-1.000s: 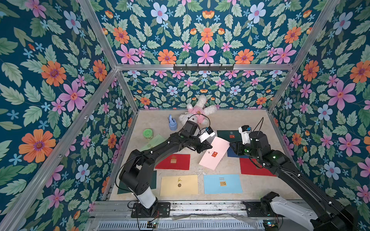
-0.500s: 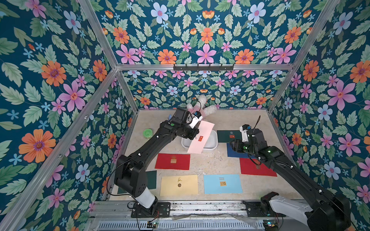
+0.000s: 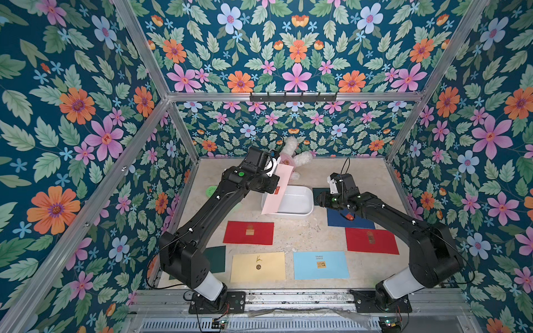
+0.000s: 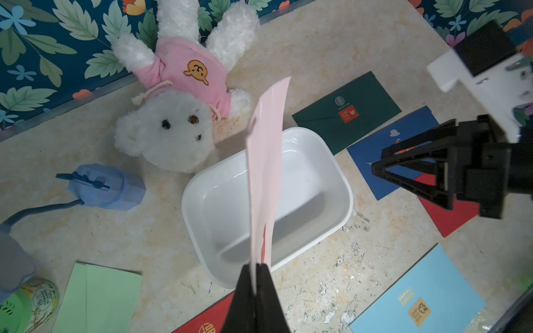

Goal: Put the sealed envelopes into the storage box
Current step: Pick up the storage box at the center of the board.

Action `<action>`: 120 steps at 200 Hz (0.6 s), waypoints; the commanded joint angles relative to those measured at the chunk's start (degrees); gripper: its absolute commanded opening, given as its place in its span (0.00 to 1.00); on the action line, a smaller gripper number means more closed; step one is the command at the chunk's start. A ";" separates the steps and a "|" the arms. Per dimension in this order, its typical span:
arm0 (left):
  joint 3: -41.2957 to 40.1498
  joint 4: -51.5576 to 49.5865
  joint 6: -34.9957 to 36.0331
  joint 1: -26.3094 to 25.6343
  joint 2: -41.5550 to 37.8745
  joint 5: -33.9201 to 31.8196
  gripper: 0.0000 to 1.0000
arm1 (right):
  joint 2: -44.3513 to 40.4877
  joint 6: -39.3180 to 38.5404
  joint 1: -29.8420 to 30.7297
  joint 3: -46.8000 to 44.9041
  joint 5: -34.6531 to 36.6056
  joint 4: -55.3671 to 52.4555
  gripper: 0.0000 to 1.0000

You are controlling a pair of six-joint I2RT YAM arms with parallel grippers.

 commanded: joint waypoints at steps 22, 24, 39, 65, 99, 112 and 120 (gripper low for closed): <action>0.64 -1.46 -1.00 0.14 -0.36 -0.05 0.00 | 6.89 -0.99 0.45 3.16 -0.82 0.92 0.50; 0.72 -1.46 -0.99 0.14 -0.35 -0.03 0.00 | 7.20 -1.10 0.52 3.34 -0.82 0.80 0.50; 1.03 -1.57 -1.24 0.14 -0.11 -0.24 0.00 | 9.34 -1.51 1.14 4.72 -0.84 0.36 0.47; 2.05 -2.08 -1.38 0.14 0.09 -0.73 0.00 | 12.15 -1.61 1.55 6.28 -0.67 -0.37 0.36; 3.24 -3.11 -0.98 0.14 0.83 -1.28 0.00 | 12.45 -1.84 1.53 6.65 0.64 -1.01 0.18; 3.91 -4.01 0.05 0.14 1.76 -1.26 0.00 | 12.42 -2.53 1.61 7.20 1.26 -2.25 0.12; 4.50 -5.03 1.21 0.14 2.64 -0.81 0.00 | 12.21 -3.00 1.53 7.46 1.75 -2.89 0.10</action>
